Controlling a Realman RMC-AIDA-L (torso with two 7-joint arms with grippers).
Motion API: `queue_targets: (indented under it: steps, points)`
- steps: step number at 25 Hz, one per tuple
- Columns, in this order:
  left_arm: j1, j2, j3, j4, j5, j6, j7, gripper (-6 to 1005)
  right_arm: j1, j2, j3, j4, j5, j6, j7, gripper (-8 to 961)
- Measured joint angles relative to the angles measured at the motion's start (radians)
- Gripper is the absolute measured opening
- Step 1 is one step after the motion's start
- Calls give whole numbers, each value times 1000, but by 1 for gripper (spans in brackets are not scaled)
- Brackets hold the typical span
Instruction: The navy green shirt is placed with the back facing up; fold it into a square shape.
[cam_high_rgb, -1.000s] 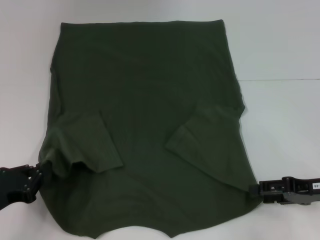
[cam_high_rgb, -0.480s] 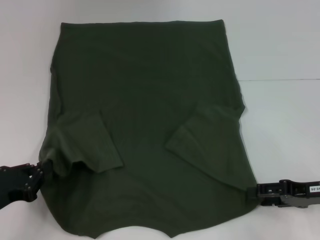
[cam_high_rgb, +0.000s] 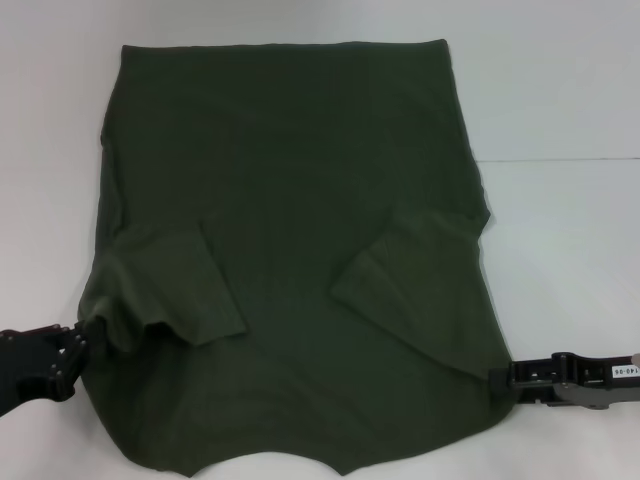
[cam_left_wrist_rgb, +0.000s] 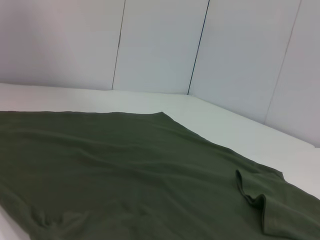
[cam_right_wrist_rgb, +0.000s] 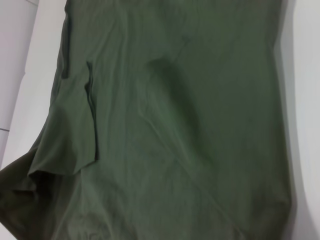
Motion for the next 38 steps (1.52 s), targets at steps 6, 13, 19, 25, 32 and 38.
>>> queue_targets:
  steps: [6, 13, 19, 25, 32, 38]
  points:
    - [-1, 0, 2, -1, 0, -10, 0, 16, -2, -2, -1, 0, -2, 2, 18, 630]
    - [-3, 0, 2, -2, 0, -11, 0, 18, 2, -5, -6, 0, -25, 17, 27, 596]
    - [-3, 0, 0, -2, 0, -10, 0, 17, 20, -1, -6, 0, -62, 31, 45, 247]
    - [-3, 0, 1, -2, 0, -11, 0, 17, 25, 1, -4, -4, -83, 39, 54, 62]
    - [-8, 2, 0, 0, -2, 39, -44, 17, -3, 3, 105, -14, -64, -25, -54, 35]
    - [-1, 2, -1, 17, -5, 110, -119, 17, -49, 5, 276, -15, -58, -93, -197, 35]
